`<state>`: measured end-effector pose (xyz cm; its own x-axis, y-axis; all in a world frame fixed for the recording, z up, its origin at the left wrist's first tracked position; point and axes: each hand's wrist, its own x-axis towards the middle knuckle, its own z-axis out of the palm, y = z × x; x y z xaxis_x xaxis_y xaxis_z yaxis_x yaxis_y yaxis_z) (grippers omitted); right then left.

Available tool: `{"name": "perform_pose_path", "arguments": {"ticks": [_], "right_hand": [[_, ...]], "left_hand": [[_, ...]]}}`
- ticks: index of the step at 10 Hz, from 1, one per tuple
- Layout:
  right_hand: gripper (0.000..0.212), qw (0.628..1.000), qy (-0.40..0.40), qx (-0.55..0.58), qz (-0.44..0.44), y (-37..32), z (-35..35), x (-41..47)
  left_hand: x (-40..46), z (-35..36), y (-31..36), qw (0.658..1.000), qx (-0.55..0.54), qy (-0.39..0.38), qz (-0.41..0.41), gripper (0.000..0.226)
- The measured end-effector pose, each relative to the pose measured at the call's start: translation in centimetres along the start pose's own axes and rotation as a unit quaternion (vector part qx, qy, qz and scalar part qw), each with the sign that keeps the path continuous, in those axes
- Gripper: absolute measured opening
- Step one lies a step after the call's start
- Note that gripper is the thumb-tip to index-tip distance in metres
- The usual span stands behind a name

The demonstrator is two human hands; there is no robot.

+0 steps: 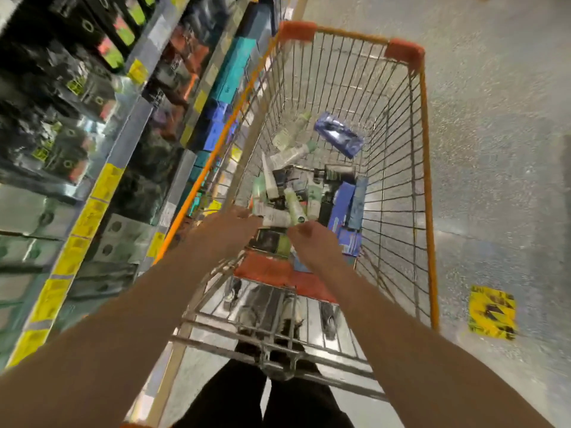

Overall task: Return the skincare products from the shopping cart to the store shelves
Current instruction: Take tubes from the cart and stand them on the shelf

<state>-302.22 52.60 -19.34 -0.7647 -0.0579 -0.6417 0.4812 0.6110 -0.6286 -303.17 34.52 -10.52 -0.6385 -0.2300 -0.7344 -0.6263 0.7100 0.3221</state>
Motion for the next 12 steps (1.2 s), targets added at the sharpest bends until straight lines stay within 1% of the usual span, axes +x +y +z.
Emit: {"name": "perform_pose_path", "arguments": {"ticks": [1, 2, 3, 4, 5, 6, 7, 8, 9, 10, 11, 12], "right_hand": [[0.025, 1.000, 0.018, 0.004, 0.000, 0.4, 1.5, 3.2], [0.034, 1.000, 0.023, 0.006, -0.001, 0.8, 3.3, 6.8], [0.040, 1.000, 0.023, 0.012, -0.002, 1.7, 5.2, 10.0], [0.039, 1.000, 0.023, 0.009, -0.009, 2.6, 6.8, 12.5], [0.044, 0.999, 0.034, -0.008, -0.033, 3.1, 8.5, 15.1], [0.053, 0.997, 0.056, -0.034, -0.038, 3.2, 10.6, 17.8], [0.056, 0.992, 0.055, -0.094, -0.065, 3.4, 12.4, 20.2], [0.058, 0.981, 0.048, -0.172, -0.077, 3.7, 14.0, 22.0], [0.064, 0.973, 0.045, -0.222, -0.043, 3.8, 15.8, 23.5], [0.067, 0.964, 0.064, -0.258, -0.012, 3.8, 16.5, 24.5], [0.062, 0.967, 0.084, -0.241, 0.013, 3.4, 16.3, 24.7], [0.055, 0.977, 0.089, -0.189, 0.034, 3.0, 15.8, 24.9]], "left_hand": [[3.2, 1.0, 0.6, 1.000, 0.007, -0.013, -0.022, 0.046], [6.0, 2.2, 0.9, 0.998, 0.040, -0.033, -0.035, 0.049], [8.1, 3.6, 1.0, 0.996, 0.040, -0.047, -0.059, 0.051], [10.6, 5.1, 0.2, 0.995, 0.020, -0.050, -0.081, 0.050], [13.1, 6.2, -0.8, 0.991, -0.034, -0.034, -0.129, 0.045], [14.7, 6.8, -1.6, 0.986, -0.068, -0.005, -0.155, 0.038], [16.0, 7.0, -2.4, 0.982, -0.081, 0.002, -0.168, 0.039], [17.0, 7.7, -2.8, 0.983, -0.074, 0.009, -0.168, 0.033], [17.7, 8.2, -3.1, 0.987, -0.024, 0.016, -0.159, 0.039], [18.3, 8.4, -3.3, 0.988, 0.023, 0.001, -0.151, 0.033], [18.4, 8.3, -3.1, 0.989, 0.034, -0.005, -0.146, 0.040], [17.7, 7.9, -2.5, 0.989, 0.053, -0.015, -0.140, 0.038]]}}
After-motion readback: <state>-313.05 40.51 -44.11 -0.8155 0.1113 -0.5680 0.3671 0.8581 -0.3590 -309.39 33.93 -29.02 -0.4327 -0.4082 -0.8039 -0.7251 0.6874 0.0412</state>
